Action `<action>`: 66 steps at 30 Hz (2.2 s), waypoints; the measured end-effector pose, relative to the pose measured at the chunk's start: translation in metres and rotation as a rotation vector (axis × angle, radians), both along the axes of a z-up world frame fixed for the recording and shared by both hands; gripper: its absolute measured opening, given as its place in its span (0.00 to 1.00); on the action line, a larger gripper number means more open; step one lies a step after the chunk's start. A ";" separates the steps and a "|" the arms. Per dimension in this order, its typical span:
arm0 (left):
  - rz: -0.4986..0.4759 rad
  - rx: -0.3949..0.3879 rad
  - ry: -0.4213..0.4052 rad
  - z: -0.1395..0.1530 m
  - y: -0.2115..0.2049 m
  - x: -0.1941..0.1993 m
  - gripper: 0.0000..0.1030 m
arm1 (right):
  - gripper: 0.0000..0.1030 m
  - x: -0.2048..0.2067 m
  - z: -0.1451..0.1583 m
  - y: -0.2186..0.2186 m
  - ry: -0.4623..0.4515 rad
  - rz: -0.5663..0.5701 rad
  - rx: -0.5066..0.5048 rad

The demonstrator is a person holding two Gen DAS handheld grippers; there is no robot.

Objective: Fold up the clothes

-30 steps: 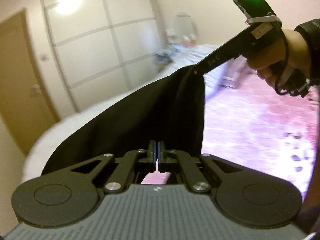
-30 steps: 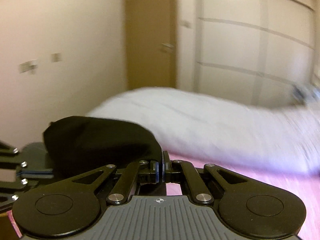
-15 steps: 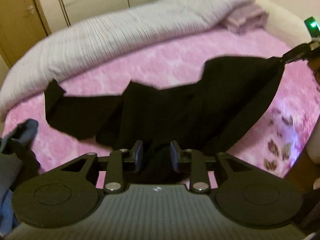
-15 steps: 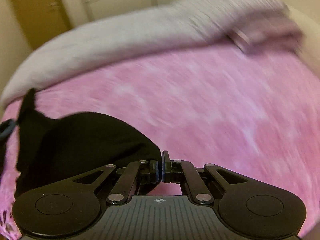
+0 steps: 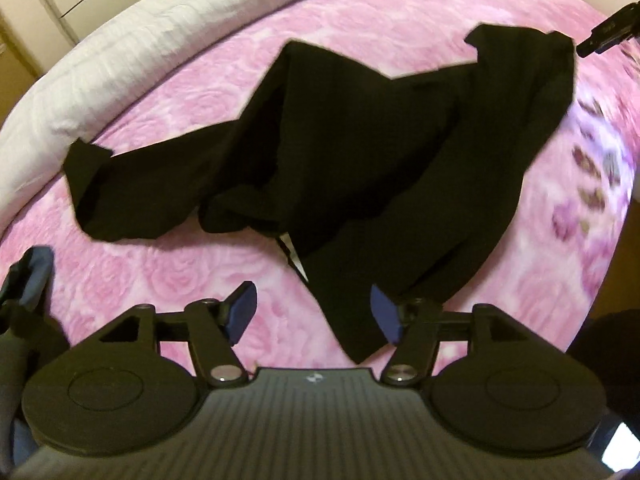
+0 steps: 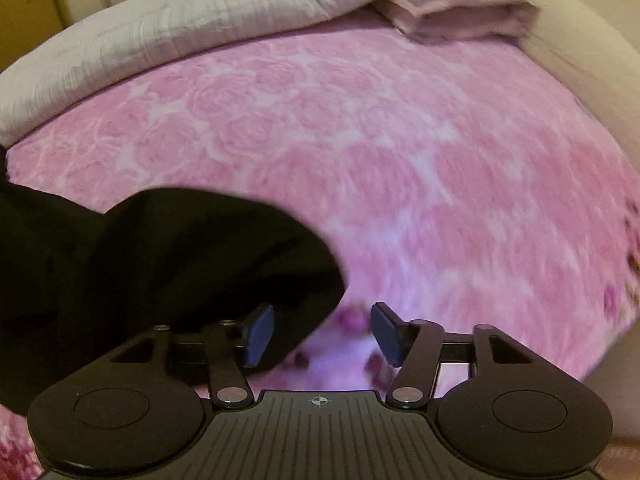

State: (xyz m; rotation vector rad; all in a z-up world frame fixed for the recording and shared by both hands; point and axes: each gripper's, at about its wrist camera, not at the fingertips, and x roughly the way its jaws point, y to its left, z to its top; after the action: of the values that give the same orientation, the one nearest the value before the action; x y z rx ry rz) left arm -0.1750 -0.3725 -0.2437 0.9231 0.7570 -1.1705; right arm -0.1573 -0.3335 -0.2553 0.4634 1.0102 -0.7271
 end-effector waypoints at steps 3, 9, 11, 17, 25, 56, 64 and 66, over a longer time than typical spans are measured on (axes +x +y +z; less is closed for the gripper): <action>-0.062 -0.021 -0.010 -0.017 0.007 0.004 0.58 | 0.57 -0.021 -0.011 0.035 -0.038 -0.002 0.049; -0.144 -0.105 -0.057 -0.050 0.021 -0.005 0.61 | 0.57 -0.020 -0.020 0.100 -0.088 0.278 -0.056; -0.124 -0.137 -0.062 -0.059 0.024 -0.012 0.61 | 0.57 -0.017 -0.023 0.115 -0.109 0.413 -0.113; -0.064 -0.238 -0.079 -0.088 0.032 -0.035 0.62 | 0.57 -0.014 -0.044 0.135 -0.204 0.726 -0.236; 0.007 -0.397 -0.146 -0.100 0.050 -0.045 0.63 | 0.61 -0.024 -0.062 0.191 -0.380 1.122 -0.507; -0.006 -0.552 -0.363 -0.043 0.117 -0.130 0.84 | 0.00 -0.217 -0.059 0.223 -0.073 1.207 -0.862; -0.032 -0.399 -0.387 -0.079 0.053 -0.094 0.84 | 0.04 -0.228 -0.048 0.184 -0.222 0.896 -0.572; -0.039 -0.389 -0.350 -0.076 0.052 -0.085 0.84 | 0.32 -0.214 -0.054 0.188 -0.283 0.870 -0.445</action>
State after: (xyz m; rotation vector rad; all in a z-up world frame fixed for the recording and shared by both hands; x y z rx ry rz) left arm -0.2599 -0.3204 -0.3201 0.7866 0.2183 -1.1009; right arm -0.3713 -0.1459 -0.3091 -0.2646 0.6541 -0.0768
